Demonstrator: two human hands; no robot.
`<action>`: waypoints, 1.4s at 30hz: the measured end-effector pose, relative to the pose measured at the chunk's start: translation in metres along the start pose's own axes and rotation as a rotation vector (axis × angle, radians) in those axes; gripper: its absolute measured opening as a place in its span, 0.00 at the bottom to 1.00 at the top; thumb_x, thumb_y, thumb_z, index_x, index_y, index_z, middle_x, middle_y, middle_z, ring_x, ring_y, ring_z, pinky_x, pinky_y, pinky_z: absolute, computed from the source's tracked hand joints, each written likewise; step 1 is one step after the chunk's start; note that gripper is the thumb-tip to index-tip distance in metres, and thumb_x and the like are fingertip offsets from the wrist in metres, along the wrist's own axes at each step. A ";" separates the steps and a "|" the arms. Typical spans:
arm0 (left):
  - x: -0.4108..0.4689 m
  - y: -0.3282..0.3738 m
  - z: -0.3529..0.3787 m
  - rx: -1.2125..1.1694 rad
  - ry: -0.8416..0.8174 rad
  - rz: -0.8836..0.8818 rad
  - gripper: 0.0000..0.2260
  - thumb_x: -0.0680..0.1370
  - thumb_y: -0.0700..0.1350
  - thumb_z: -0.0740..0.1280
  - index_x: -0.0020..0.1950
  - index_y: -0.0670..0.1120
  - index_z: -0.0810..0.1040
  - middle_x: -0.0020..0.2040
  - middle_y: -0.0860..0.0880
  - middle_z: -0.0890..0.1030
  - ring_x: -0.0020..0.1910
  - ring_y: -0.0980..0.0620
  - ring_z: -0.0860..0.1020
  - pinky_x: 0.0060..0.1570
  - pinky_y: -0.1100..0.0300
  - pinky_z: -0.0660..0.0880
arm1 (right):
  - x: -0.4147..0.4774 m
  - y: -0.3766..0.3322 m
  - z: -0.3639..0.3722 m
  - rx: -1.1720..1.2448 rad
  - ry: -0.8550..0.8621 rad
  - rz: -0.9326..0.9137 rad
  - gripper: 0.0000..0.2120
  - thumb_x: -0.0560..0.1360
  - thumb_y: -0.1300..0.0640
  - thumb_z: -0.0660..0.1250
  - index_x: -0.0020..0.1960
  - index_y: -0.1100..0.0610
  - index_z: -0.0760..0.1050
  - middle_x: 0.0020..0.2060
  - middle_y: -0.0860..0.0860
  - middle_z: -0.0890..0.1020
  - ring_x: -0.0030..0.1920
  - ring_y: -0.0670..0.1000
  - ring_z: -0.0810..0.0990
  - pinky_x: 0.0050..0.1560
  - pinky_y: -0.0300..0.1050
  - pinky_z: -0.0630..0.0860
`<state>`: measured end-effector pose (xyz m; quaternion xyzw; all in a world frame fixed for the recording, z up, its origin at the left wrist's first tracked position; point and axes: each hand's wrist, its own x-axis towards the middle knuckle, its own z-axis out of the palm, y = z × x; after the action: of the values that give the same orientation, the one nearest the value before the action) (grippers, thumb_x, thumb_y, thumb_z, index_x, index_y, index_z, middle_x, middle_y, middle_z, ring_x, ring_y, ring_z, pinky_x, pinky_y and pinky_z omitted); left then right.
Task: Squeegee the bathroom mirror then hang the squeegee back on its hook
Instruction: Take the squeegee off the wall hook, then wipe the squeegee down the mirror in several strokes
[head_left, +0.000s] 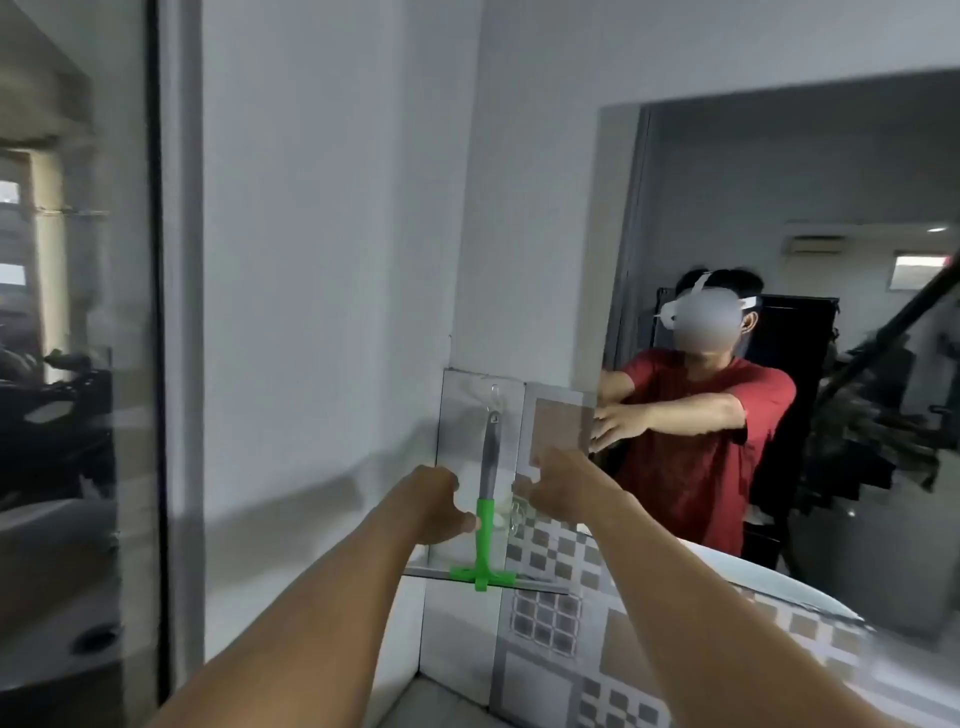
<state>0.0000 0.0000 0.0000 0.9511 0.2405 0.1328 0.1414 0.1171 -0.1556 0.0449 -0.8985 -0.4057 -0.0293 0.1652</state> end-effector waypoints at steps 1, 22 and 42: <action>0.007 -0.002 0.006 -0.019 -0.024 -0.008 0.35 0.75 0.62 0.71 0.77 0.45 0.70 0.75 0.45 0.73 0.72 0.45 0.72 0.69 0.53 0.70 | 0.008 0.000 0.005 0.017 -0.007 0.008 0.29 0.79 0.45 0.63 0.73 0.60 0.68 0.70 0.58 0.74 0.67 0.59 0.75 0.67 0.55 0.73; 0.069 -0.020 0.095 -0.529 0.019 -0.104 0.09 0.72 0.49 0.77 0.45 0.45 0.85 0.43 0.47 0.86 0.43 0.50 0.80 0.36 0.64 0.69 | 0.090 -0.009 0.078 0.490 0.168 0.126 0.14 0.78 0.51 0.70 0.57 0.60 0.77 0.49 0.55 0.83 0.49 0.56 0.82 0.44 0.48 0.75; -0.066 0.117 0.016 -0.439 0.186 0.244 0.05 0.80 0.46 0.69 0.52 0.48 0.84 0.48 0.47 0.86 0.44 0.46 0.82 0.50 0.50 0.79 | -0.102 0.024 -0.054 0.610 0.543 0.116 0.31 0.75 0.62 0.72 0.74 0.58 0.64 0.60 0.57 0.82 0.57 0.56 0.82 0.53 0.47 0.79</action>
<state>-0.0014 -0.1349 0.0122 0.9032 0.1016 0.2848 0.3045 0.0708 -0.2605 0.0700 -0.7894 -0.2862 -0.1343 0.5262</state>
